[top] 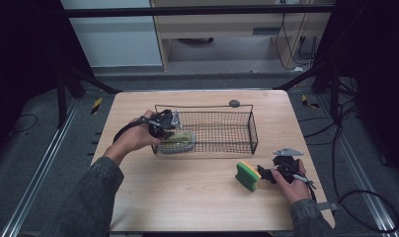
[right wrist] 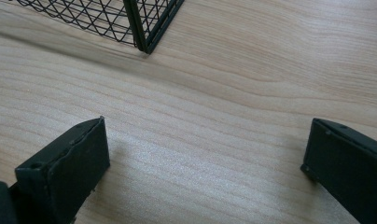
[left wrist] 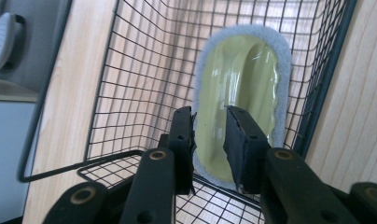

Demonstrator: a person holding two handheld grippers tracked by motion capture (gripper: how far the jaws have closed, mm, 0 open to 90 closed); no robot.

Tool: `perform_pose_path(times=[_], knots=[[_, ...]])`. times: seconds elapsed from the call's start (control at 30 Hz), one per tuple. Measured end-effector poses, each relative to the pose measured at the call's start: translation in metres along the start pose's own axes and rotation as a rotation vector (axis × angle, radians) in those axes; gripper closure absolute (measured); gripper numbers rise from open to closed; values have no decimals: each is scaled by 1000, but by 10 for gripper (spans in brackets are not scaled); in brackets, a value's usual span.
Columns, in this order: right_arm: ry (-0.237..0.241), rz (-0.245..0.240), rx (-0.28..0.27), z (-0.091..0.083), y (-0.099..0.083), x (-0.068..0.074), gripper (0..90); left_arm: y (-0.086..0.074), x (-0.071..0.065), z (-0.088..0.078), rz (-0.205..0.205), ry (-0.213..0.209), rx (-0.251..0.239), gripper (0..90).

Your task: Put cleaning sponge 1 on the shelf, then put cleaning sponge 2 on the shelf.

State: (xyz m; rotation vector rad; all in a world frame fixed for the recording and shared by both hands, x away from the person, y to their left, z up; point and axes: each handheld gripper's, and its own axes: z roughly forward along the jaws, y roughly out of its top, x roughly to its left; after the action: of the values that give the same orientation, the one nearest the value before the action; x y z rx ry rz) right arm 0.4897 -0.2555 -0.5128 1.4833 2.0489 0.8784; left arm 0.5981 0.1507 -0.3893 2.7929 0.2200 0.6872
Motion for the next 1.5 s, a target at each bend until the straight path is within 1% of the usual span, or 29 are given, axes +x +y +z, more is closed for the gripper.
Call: perform_pose_path(times=[0.13,0.27,0.3,0.33,0.37,0.43,0.47,0.5,0.57,0.6,0.63,0.77,0.83,0.87,0.9,0.93,0.97,1.0,1.03,1.1,1.13,1.17,1.23,1.27,1.3,1.33,1.4,1.43,1.5], knots=[[-1,0,0,0,0,0,4,1,2,-8,-41,40,-29,653],[-1,-1,0,0,0,0,4,1,4,-18,-117,88,-64,532],[-1,-1,0,0,0,0,4,1,4,-19,-133,94,-67,492],[0,-1,0,0,0,0,4,1,5,-21,-158,104,-71,441],[0,-1,0,0,0,0,4,0,5,-22,-182,113,-74,371],[-1,-1,0,0,0,0,4,-2,5,-26,-235,120,-109,263],[-1,-1,0,0,0,0,4,-3,5,-27,-252,121,-115,213],[-1,-1,0,0,0,0,4,-4,4,-28,-274,127,-131,177],[-1,-1,0,0,0,0,4,-6,4,-32,-317,130,-145,119],[-1,-1,0,0,0,0,4,-7,4,-33,-331,129,-153,99],[-1,-1,0,0,0,0,4,-8,3,-36,-360,125,-171,91],[-1,-1,0,0,0,0,4,-15,0,-47,-419,136,-212,69],[-1,-1,0,0,0,0,4,-22,-6,-53,-493,152,-260,69],[0,-1,1,0,0,0,4,-27,-10,-55,-519,153,-278,68],[-1,-2,1,0,0,0,4,-33,-16,-56,-554,162,-278,61],[-2,-2,1,0,0,0,4,-37,-21,-57,-573,173,-277,55],[0,-1,1,1,1,0,4,-44,-29,-57,-597,184,-289,56],[-2,-2,1,1,1,-1,4,-49,-34,-57,-611,183,-296,55],[-1,-1,1,1,1,-1,4,-56,-42,-56,-642,183,-308,50],[-1,-1,1,1,1,-1,7,-67,-53,-51,-656,185,-311,48],[3,4,0,1,1,-1,8,-72,-61,-49,-684,174,-314,47],[7,2,2,0,1,-1,10,-79,-69,-45,-689,170,-315,47],[6,-8,13,-2,0,-3,44,-88,-81,-37,-711,162,-308,47],[5,-5,21,-5,0,-3,59,-91,-85,-33,-715,150,-297,57],[9,-3,24,-7,0,-3,58,-95,-92,-26,-716,118,-287,62],[-2,-9,27,-12,0,-4,62,-98,-95,-23,-718,112,-278,62],[-9,-19,31,-19,0,-3,71,-105,-100,-15,-727,121,-226,61],[-9,-28,38,-23,-1,-2,82,-108,-104,-10,-742,108,-209,61],[11,-48,61,-32,-2,2,128,-111,-109,-5,-739,90,-199,58]])
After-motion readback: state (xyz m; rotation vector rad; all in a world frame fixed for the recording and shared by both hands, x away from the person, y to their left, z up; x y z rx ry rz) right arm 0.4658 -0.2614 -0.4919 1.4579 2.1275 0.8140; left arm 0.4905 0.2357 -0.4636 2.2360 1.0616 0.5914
